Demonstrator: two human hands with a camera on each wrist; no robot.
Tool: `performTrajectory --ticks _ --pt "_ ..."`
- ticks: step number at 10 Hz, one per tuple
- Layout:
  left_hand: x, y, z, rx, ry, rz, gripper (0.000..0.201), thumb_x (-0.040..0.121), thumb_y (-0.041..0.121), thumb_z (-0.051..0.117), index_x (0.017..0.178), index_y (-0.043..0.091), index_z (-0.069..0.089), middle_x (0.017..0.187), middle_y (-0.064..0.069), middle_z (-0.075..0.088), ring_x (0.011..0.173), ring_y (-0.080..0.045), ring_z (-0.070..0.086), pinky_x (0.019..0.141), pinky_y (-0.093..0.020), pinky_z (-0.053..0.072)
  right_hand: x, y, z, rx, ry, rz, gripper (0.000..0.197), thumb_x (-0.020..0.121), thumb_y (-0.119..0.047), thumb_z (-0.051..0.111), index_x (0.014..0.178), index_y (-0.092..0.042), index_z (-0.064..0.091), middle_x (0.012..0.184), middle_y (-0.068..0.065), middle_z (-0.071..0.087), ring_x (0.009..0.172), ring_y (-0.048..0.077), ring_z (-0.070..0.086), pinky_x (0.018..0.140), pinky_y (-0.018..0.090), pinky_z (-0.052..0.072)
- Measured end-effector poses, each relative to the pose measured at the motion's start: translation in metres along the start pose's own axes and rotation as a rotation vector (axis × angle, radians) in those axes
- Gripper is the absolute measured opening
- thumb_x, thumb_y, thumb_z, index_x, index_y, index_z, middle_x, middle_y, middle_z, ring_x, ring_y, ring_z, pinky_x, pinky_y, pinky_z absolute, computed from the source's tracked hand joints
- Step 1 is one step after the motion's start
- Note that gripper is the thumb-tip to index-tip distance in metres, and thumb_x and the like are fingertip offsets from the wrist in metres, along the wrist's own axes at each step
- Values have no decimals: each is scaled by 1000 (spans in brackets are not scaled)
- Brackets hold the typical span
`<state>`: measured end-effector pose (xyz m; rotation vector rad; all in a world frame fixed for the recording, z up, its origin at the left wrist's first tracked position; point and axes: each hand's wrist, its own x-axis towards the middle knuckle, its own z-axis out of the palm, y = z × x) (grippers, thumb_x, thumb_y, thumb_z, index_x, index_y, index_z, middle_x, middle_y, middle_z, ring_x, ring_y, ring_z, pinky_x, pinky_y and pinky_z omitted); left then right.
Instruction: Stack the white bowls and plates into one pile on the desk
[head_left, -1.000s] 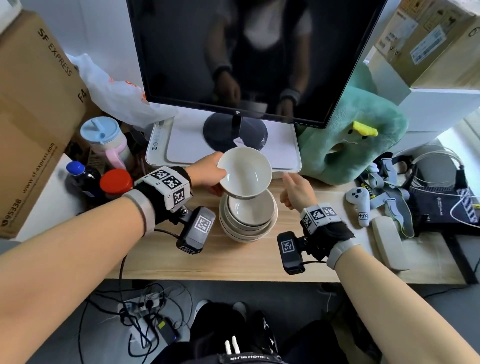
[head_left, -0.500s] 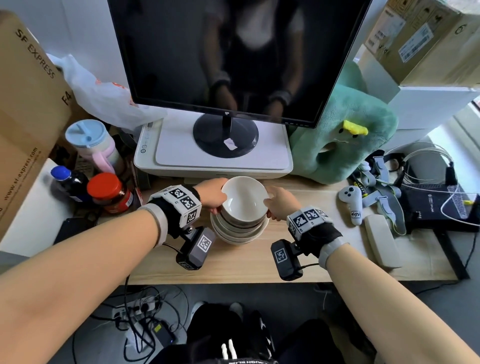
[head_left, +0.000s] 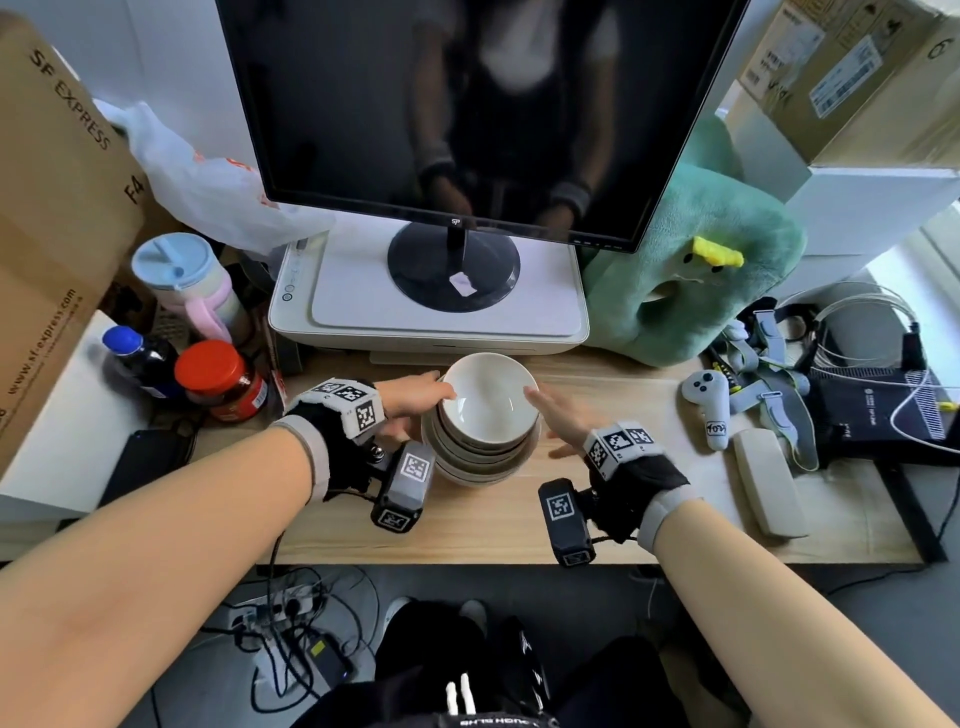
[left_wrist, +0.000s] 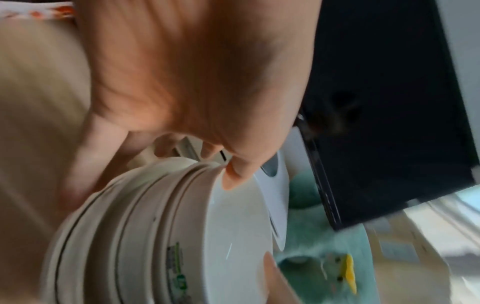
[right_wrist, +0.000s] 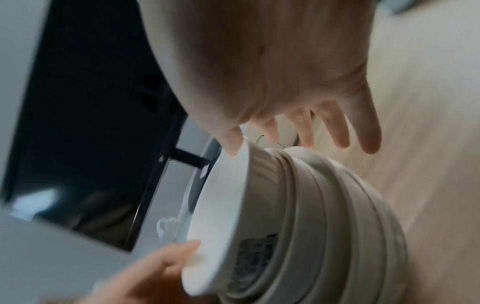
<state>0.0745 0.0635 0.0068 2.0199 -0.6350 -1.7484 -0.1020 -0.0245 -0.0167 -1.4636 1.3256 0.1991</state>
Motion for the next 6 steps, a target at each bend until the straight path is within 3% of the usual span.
performTrajectory --ticks 1,2,3,4,5,6 --pt "2 -8 3 -256 -137 -80 34 91 33 42 114 9 48 88 -13 61 74 -25 58 65 -31 49 2 5 8 210 -101 102 77 82 -69 32 147 -28 24 154 9 30 129 43 42 82 50 50" --pt "7 -13 1 -325 -163 -78 27 90 34 44 98 9 54 93 -16 63 82 -27 59 85 -40 47 5 4 12 216 -78 69 72 88 -63 29 145 -20 29 148 14 38 124 42 48 90 55 51" --pt "5 -14 1 -334 -165 -64 27 90 35 46 96 10 55 96 -17 63 86 -28 59 102 -44 40 5 4 15 207 -63 65 71 89 -61 28 145 -18 29 146 15 41 121 39 51 88 55 52" --pt "5 -15 1 -350 -191 -50 29 90 36 46 99 11 55 98 -17 65 90 -29 60 104 -44 40 6 4 14 167 -64 64 70 89 -61 27 145 -19 30 145 14 42 121 39 51 89 56 51" --pt "-3 -13 2 -315 -133 -44 31 92 39 43 104 13 55 75 -9 75 65 -21 71 70 -30 58 2 2 10 101 -67 74 71 89 -64 26 146 -22 27 148 12 37 124 40 47 91 54 50" --pt "-5 -14 -7 -250 -59 -5 55 89 49 43 126 10 52 105 -11 73 86 -24 70 74 -32 56 -5 -6 -1 77 -34 40 68 89 -63 26 146 -25 29 151 9 34 128 38 43 91 48 49"
